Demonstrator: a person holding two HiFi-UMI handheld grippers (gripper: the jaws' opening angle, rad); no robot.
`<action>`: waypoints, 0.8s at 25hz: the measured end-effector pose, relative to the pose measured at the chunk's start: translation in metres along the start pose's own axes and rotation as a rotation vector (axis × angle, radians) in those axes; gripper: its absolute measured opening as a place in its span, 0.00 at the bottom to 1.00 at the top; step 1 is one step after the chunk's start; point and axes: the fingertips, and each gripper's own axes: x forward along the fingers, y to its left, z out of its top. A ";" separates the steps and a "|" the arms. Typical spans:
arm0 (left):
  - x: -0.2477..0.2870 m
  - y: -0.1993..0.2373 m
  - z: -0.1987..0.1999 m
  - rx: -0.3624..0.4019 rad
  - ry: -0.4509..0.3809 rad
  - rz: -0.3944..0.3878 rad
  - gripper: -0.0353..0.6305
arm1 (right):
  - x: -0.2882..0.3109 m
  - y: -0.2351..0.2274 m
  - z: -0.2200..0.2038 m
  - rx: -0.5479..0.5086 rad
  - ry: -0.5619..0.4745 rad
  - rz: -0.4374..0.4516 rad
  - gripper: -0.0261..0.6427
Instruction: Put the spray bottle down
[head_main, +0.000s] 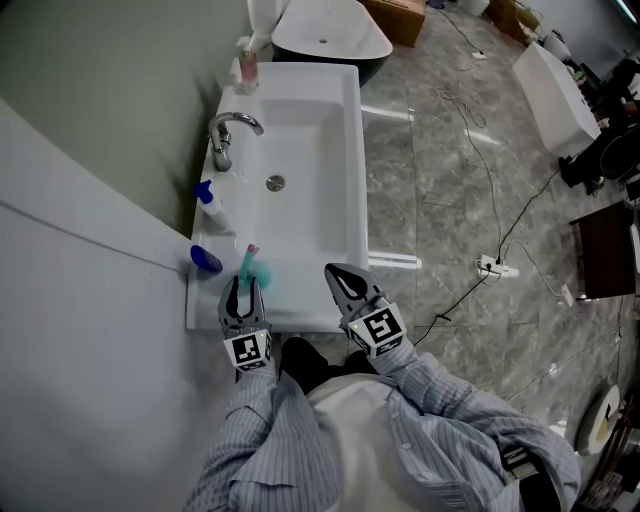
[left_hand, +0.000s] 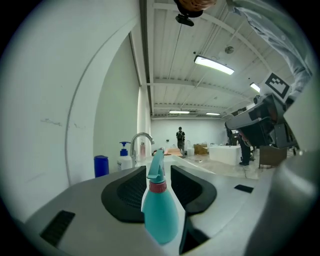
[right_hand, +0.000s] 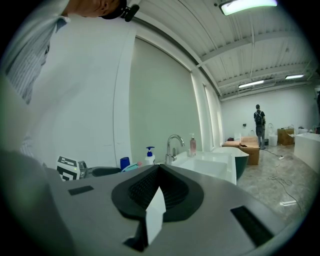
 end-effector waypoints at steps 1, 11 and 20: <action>-0.007 0.000 0.006 0.003 -0.009 0.015 0.25 | -0.004 0.001 0.003 -0.001 -0.008 0.004 0.06; -0.073 -0.008 0.071 0.042 -0.077 0.153 0.09 | -0.060 -0.001 0.025 0.008 -0.076 0.035 0.06; -0.116 -0.036 0.125 0.055 -0.110 0.232 0.06 | -0.104 -0.001 0.038 0.030 -0.129 0.030 0.06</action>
